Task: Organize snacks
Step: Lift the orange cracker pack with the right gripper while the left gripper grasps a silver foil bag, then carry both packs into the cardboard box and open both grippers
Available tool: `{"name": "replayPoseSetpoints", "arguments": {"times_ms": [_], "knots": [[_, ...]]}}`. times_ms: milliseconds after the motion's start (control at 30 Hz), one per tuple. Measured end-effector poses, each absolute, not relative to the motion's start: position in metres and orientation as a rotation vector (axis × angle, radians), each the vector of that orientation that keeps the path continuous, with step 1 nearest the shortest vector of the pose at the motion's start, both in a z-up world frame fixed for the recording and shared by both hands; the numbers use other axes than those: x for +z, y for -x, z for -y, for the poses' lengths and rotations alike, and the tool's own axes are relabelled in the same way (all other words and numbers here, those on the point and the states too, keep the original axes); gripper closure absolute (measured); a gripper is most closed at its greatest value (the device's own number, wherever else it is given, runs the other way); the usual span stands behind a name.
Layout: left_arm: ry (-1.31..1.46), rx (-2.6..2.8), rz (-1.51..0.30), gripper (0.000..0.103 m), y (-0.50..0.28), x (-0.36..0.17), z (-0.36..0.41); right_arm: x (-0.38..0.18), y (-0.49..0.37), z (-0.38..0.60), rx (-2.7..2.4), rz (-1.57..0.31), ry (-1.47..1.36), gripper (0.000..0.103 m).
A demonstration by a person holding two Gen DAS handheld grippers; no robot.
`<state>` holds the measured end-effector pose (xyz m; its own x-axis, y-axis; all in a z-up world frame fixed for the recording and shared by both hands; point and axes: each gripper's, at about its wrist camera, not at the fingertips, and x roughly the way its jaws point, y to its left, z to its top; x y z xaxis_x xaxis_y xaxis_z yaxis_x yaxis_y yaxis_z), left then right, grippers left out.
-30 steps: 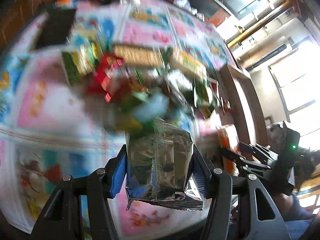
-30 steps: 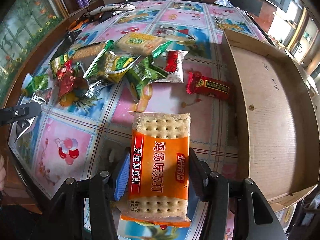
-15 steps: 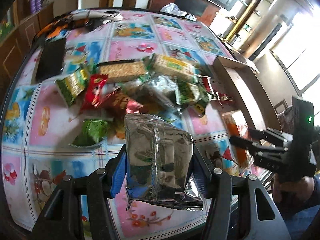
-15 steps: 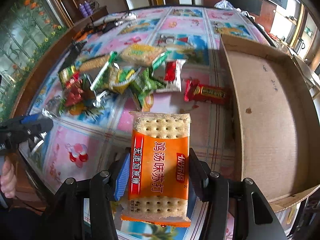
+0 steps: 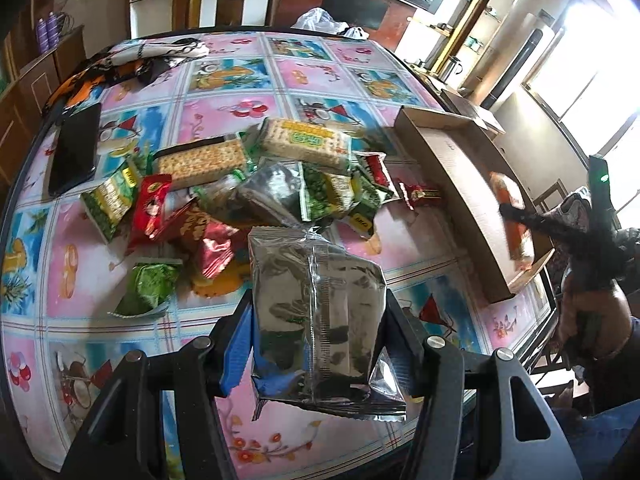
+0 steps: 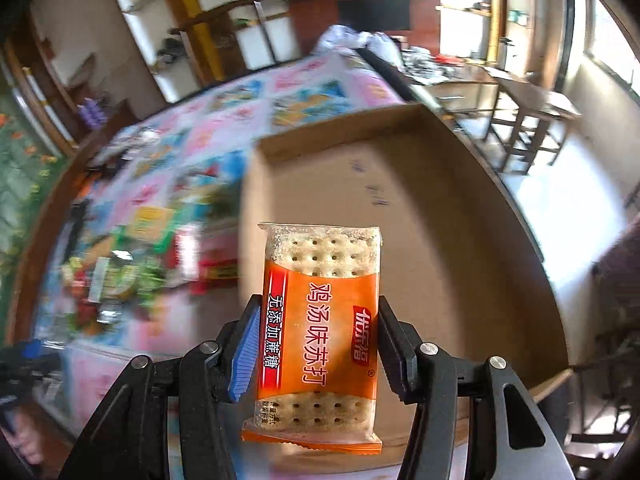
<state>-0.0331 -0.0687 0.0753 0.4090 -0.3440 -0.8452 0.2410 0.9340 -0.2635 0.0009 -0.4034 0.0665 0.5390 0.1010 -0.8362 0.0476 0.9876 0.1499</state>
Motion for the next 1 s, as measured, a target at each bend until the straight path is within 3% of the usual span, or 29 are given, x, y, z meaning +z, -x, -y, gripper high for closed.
{"name": "replayPoseSetpoints", "arguments": {"times_ms": [467, 1000], "knots": [[0.047, -0.439, -1.089, 0.045, 0.026, 0.077, 0.101, 0.045, 0.027, 0.388, 0.115, -1.092, -0.189, 0.046], [-0.057, -0.576, -1.021, 0.045, 0.0, 0.107, 0.183, 0.083, 0.015, 0.429, 0.099, -1.045, -0.282, 0.046]]}}
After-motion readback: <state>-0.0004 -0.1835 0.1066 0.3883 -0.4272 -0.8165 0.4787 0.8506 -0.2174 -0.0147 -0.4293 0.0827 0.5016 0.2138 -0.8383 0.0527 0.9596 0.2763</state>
